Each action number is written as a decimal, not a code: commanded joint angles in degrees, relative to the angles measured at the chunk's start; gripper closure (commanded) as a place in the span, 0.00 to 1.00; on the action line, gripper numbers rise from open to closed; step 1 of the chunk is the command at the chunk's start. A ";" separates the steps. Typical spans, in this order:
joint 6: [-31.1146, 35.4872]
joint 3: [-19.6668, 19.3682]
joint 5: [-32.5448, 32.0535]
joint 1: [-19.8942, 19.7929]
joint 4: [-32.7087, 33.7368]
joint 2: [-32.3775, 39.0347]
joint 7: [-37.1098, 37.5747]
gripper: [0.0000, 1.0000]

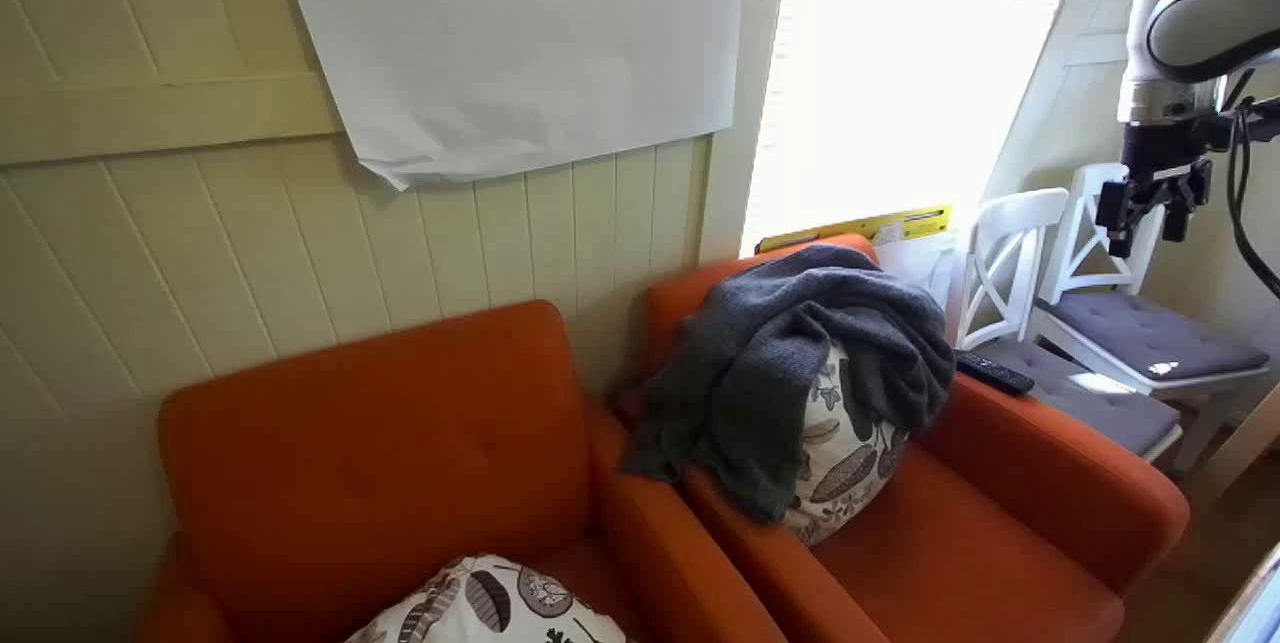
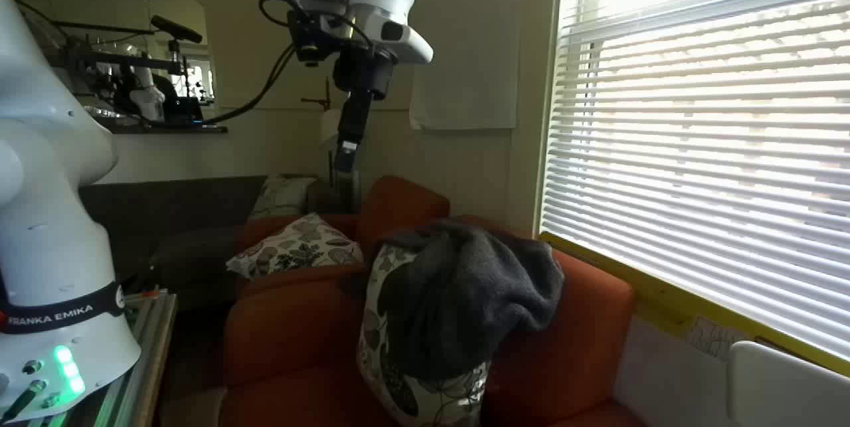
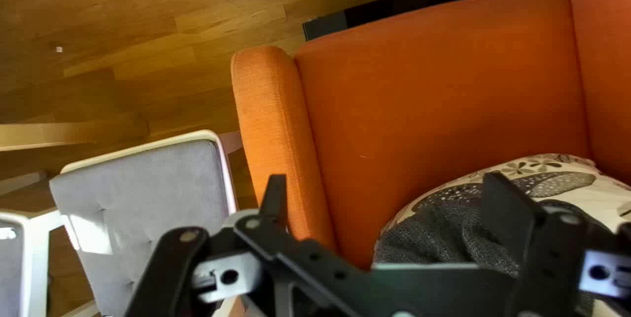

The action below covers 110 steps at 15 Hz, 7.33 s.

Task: Put the blanket on the armrest

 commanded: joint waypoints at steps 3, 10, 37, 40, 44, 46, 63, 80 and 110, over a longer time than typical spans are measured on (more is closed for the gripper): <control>-0.12 -0.57 -0.12 0.62 0.10 0.01 0.10 0.00; 18.54 -1.53 11.44 3.83 3.83 7.46 -7.43 0.00; 32.59 9.54 19.62 3.29 32.27 44.82 -49.34 0.00; 33.67 9.95 18.22 3.00 36.81 49.74 -52.04 0.00; 32.23 9.89 14.65 3.25 43.71 55.80 -52.75 0.23; 29.31 10.64 13.86 2.87 46.62 57.97 -54.25 0.32; 18.68 19.24 25.24 -4.36 45.71 53.46 -78.96 0.97; -5.04 22.50 30.33 7.54 49.83 41.50 -110.84 0.98; -4.33 29.88 47.92 19.12 69.73 61.67 -110.87 0.98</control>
